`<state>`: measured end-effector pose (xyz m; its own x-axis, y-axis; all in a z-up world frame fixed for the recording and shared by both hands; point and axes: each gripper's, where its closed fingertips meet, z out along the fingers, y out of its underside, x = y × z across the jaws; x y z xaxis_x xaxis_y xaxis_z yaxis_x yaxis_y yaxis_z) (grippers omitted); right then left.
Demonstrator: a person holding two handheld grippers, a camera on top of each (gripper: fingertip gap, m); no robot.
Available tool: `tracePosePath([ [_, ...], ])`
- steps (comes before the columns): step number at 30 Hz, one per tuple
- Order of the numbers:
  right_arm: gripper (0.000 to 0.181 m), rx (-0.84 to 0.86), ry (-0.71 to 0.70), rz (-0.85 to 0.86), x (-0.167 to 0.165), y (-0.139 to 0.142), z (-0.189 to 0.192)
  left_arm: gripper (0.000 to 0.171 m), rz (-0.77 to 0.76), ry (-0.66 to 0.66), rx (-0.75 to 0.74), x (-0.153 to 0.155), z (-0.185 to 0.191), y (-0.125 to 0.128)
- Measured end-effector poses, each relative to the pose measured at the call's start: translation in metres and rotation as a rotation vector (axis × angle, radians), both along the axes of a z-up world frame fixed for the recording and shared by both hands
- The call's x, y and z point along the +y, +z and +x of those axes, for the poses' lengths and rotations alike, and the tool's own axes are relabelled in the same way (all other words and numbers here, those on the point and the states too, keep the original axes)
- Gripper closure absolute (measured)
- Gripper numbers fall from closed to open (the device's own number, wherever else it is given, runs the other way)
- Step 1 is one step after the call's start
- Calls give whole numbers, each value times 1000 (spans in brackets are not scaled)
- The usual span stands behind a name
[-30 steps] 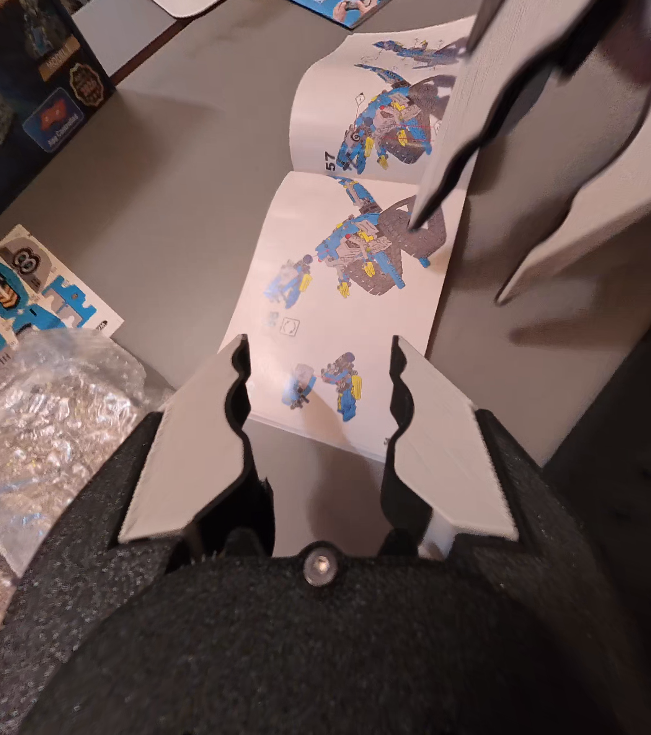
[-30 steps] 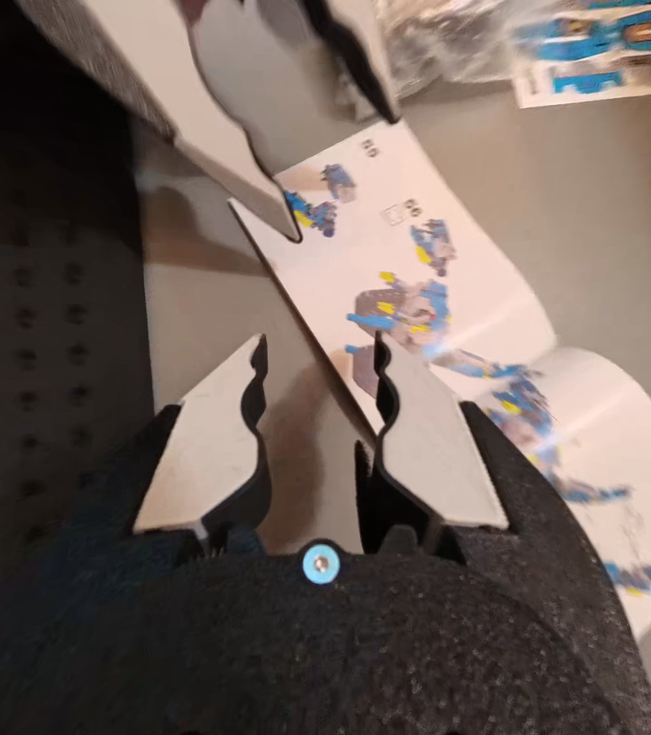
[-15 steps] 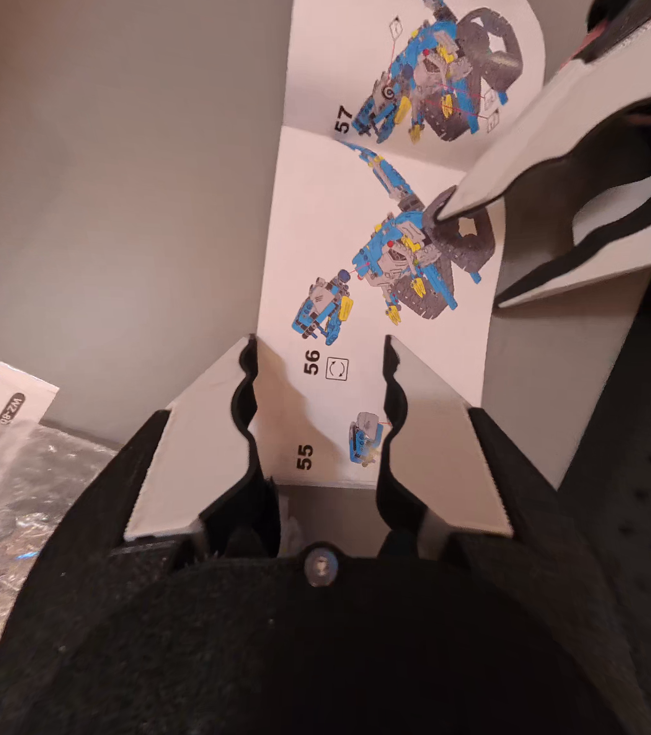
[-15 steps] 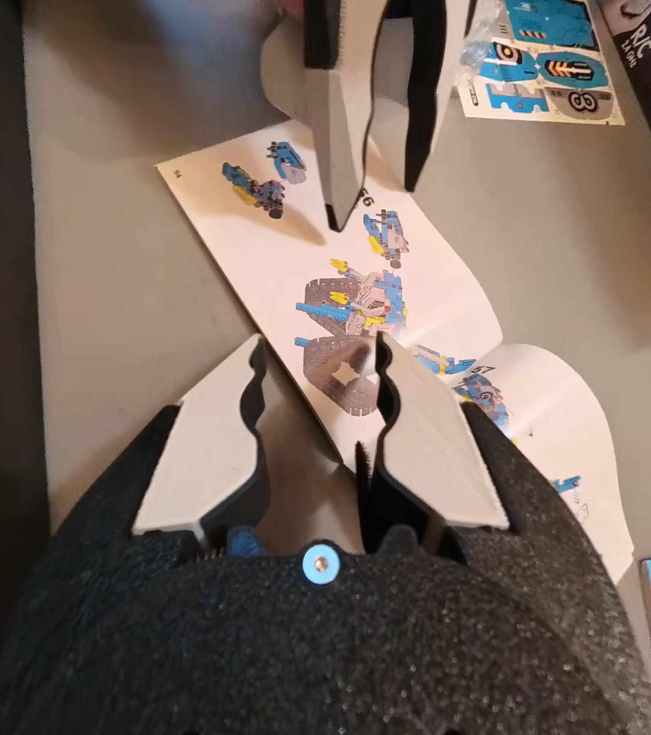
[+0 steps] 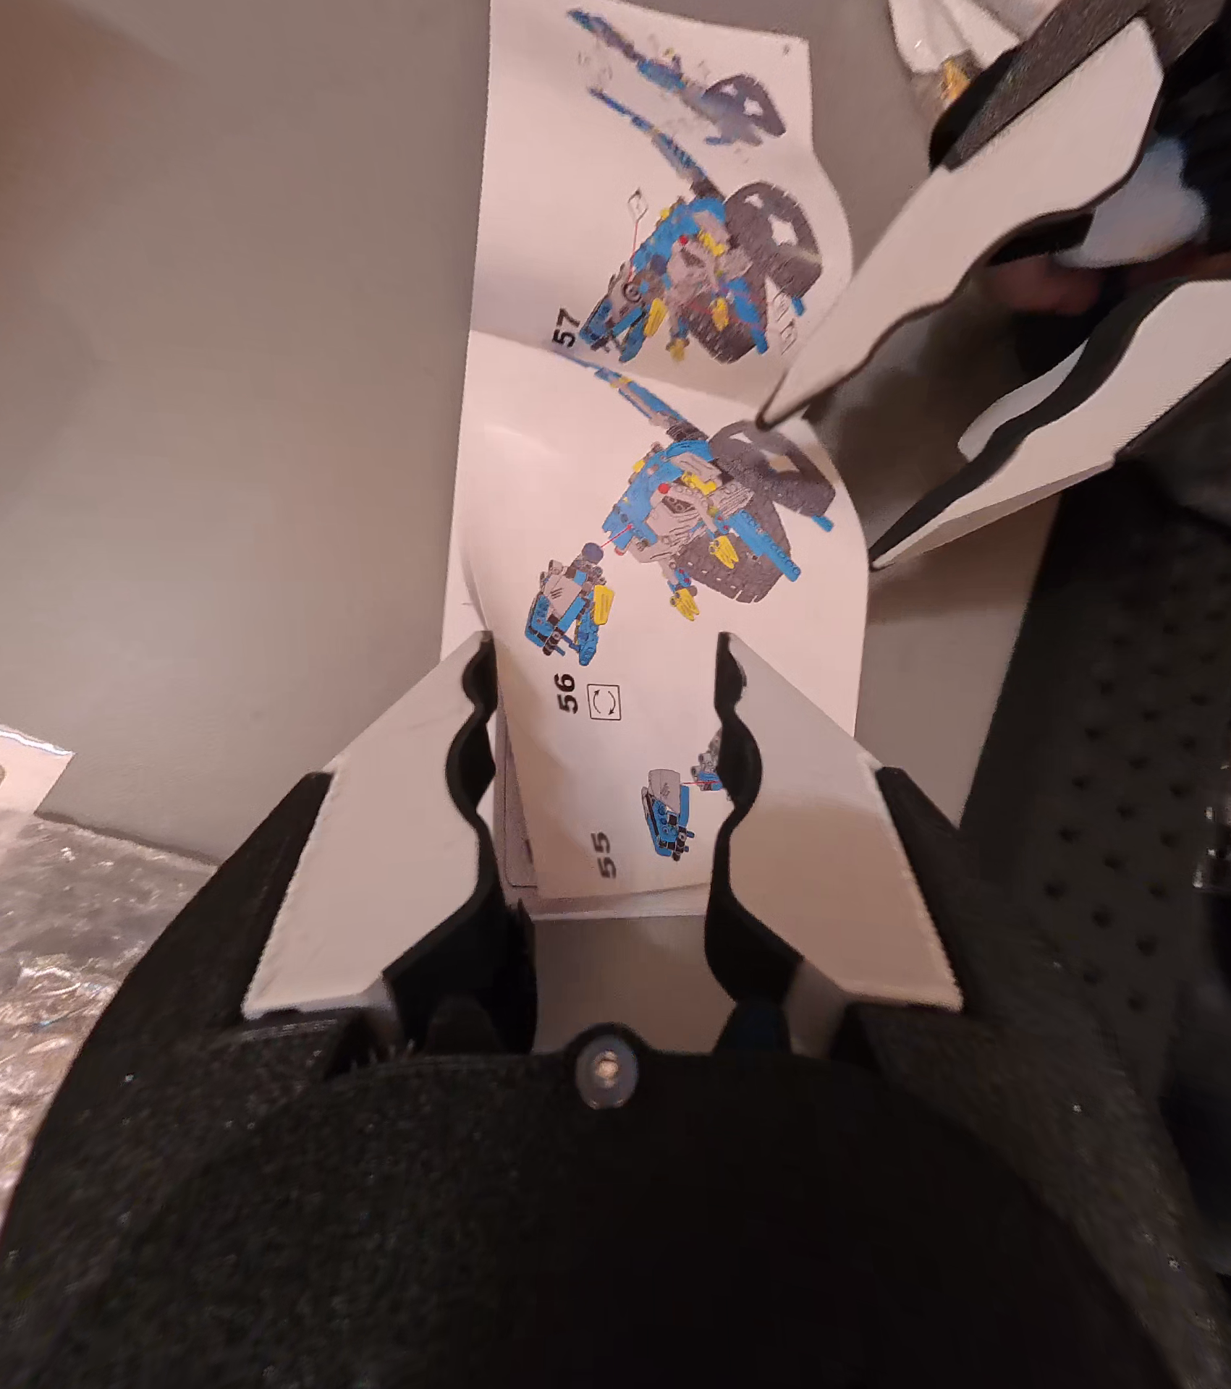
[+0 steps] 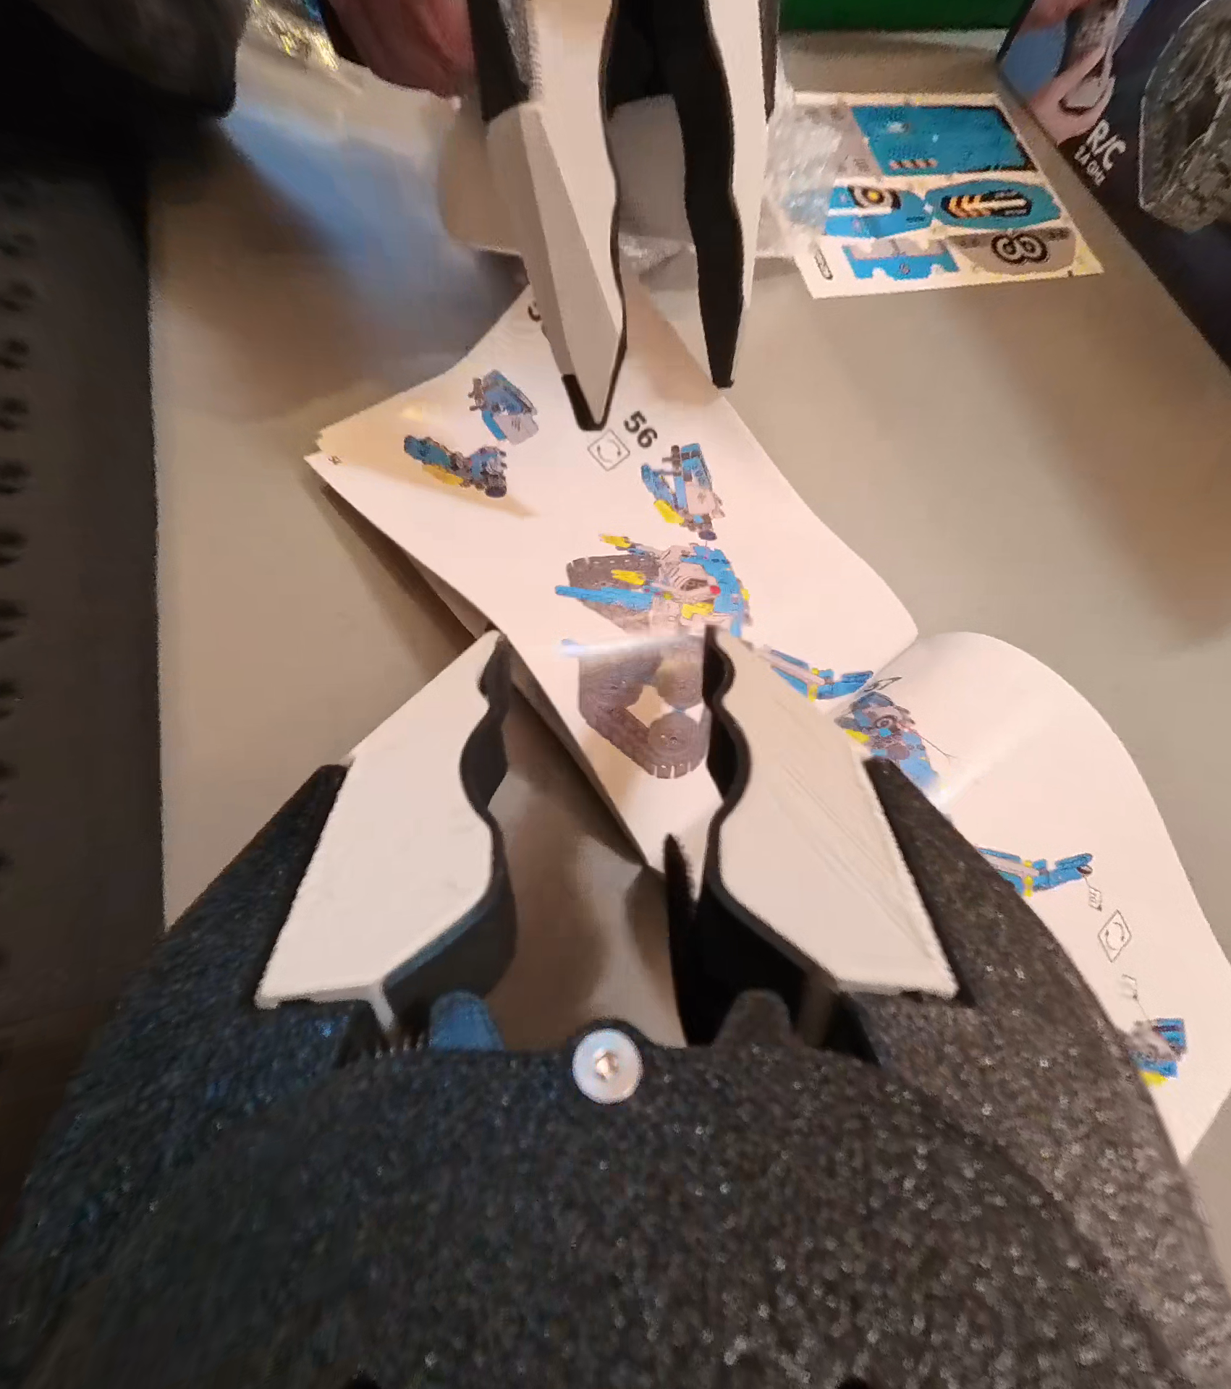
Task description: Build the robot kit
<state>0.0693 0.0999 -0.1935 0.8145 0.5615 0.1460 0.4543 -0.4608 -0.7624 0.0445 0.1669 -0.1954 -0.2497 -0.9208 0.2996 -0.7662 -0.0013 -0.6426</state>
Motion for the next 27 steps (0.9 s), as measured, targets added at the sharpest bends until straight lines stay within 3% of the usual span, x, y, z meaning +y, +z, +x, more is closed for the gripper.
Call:
tracePosePath([
  [4, 167, 47, 54, -15, -7, 3, -7, 112, -42, 3, -5, -2, 4, 3],
  [7, 179, -23, 27, 49, -4, 9, -2, 107, -46, 17, 4, 1, 5, -1],
  [12, 181, -34, -112, 146, 4, 25, 24, 104, -102, 75, -22, 15, 7, 5],
  [21, 181, 167, -308, 156, 9, 40, 63, 107, -195, 308, -294, 54, -13, 67],
  [23, 181, 180, -334, 157, 9, 40, 69, 107, -213, 350, -304, 54, -27, 66],
  [27, 181, 193, -390, 162, 10, 41, 82, 109, -168, 359, -222, 35, -50, 39],
])
